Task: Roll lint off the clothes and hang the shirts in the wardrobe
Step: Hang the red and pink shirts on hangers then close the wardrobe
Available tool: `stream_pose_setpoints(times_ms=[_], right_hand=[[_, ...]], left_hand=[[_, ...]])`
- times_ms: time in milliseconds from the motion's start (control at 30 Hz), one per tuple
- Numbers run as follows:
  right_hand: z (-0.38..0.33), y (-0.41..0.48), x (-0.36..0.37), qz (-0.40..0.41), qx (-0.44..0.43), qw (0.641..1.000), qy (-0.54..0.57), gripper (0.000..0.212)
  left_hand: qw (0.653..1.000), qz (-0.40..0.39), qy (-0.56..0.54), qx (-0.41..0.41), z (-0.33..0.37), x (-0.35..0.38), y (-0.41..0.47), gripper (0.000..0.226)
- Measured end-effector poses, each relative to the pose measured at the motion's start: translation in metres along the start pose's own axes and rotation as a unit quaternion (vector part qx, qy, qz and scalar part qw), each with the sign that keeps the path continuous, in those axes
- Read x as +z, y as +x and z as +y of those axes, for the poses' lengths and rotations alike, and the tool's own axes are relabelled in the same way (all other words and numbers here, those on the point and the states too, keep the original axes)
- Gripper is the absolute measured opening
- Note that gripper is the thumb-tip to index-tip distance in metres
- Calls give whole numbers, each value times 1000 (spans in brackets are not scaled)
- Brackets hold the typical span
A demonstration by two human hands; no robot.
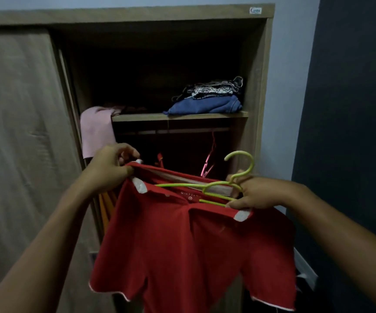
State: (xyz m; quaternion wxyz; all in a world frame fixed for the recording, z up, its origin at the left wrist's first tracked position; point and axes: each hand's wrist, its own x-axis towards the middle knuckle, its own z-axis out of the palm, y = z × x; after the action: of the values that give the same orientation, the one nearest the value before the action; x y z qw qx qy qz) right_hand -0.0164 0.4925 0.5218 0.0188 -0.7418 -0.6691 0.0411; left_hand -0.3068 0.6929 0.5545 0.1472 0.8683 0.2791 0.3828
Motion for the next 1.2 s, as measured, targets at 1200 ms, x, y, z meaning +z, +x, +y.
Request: stream_pose_setpoints(times_ms=[1200], right_hand=[[-55,28,-59,329,-89,862,375,23]], left_hand=[[987,-29,70,145,8,85,-24,54]])
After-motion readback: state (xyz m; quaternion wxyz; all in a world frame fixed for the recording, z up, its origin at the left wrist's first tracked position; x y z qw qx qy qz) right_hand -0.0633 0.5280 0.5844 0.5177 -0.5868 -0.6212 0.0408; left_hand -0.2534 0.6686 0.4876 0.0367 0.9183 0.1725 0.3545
